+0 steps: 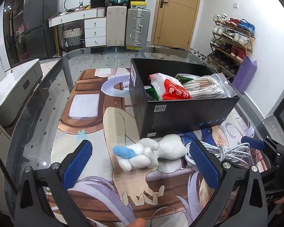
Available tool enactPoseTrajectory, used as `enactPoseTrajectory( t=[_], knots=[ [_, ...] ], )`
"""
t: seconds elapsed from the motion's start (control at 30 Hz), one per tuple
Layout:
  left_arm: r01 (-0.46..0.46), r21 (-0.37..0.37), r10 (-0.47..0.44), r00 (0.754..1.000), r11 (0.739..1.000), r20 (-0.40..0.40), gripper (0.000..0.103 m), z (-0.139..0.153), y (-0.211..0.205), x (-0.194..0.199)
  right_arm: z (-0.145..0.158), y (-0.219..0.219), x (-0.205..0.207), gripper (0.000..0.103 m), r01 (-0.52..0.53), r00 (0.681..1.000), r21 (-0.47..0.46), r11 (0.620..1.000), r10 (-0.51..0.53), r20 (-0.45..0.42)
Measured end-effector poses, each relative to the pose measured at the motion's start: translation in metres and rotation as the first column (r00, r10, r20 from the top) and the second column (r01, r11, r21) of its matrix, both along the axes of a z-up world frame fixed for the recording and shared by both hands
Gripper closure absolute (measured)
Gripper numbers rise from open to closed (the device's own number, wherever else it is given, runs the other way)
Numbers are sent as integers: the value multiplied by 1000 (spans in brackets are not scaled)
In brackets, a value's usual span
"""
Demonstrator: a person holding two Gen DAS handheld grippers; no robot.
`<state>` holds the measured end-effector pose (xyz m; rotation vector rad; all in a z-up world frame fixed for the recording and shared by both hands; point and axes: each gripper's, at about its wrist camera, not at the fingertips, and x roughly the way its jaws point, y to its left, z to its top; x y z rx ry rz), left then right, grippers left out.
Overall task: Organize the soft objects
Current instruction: 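Move the left gripper to the white plush toy while the right reaches the white cable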
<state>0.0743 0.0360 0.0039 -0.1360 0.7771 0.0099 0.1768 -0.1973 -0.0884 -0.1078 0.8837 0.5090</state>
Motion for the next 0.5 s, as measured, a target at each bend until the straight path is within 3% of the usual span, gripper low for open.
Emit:
enactPoseTrajectory(
  t=[0.17, 0.3, 0.5],
  knots=[
    [10, 4, -10, 1000, 1000, -14, 0, -1, -2, 1, 0, -16, 5, 1, 48, 999, -12, 999, -48, 20],
    [9, -6, -9, 1000, 1000, -17, 0, -2, -1, 2, 3, -35, 13, 1, 111, 994, 39, 993, -112, 6],
    [8, -10, -8, 1000, 1000, -25, 0, -4, 1, 4, 4, -23, 9, 1, 60, 998, 67, 996, -60, 3]
  ],
)
